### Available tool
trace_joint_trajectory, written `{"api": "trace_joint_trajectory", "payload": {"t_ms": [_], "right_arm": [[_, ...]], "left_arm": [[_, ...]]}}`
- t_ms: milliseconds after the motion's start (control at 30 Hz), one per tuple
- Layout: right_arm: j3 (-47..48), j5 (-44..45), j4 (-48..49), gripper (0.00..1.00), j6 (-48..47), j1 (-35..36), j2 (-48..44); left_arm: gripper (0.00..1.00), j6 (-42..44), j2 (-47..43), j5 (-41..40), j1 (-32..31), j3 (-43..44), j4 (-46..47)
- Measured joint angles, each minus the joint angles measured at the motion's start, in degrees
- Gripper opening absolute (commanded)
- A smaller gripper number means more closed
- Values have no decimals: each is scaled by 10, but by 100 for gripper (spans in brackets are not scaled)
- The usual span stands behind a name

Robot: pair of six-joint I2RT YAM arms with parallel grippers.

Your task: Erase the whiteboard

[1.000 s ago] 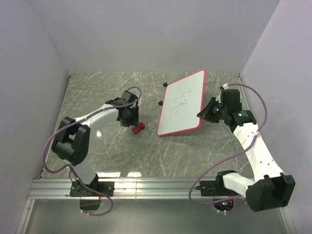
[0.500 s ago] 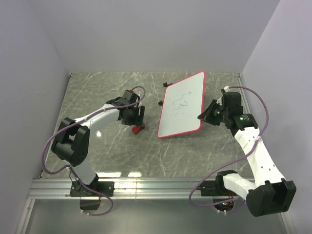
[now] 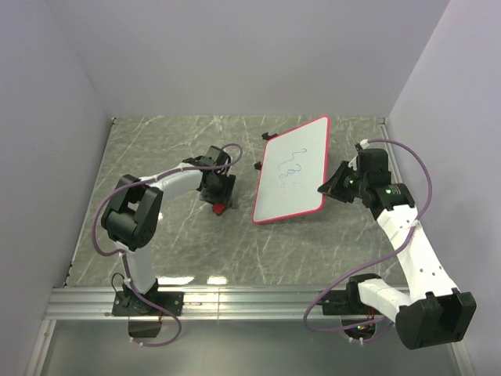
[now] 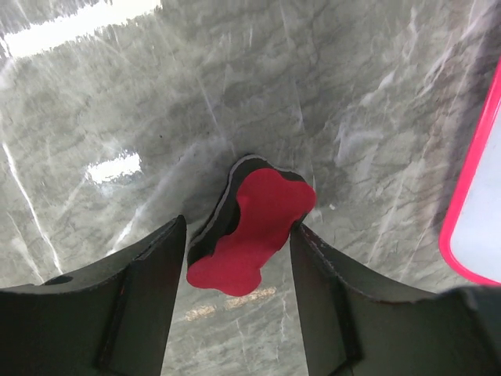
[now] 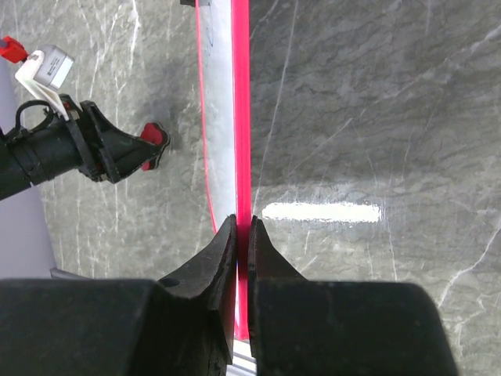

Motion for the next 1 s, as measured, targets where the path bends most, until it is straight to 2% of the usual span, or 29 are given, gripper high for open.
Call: {"api": "trace_joint_trajectory", "payload": {"t_ms": [133,267,333,433,467,567,800,1000], "right_arm": [[0,1,-2,0,1,0,-1],[0,1,-2,0,2,0,-1],[0,1,-2,0,2,0,-1],[0,2,-2,0,2,0,-1],[0,2,-2,0,2,0,-1],[0,3,-2,0,2,0,-1],[0,3,-2,0,4,0,0],[-4,2,0,0,7,0,0]], "left_arm": [[54,6,4,0,0,6,0],[41,9,5,1,0,10,0],[38,10,5,0,0,14,-2],[25,12,10,1,0,21,-2],[16,12,12,1,0,22,-3],[0,12,13,2,0,27,-6],[0,6,16,28,1,44,-13],[0,-27,18,85,0,131,-28]]}}
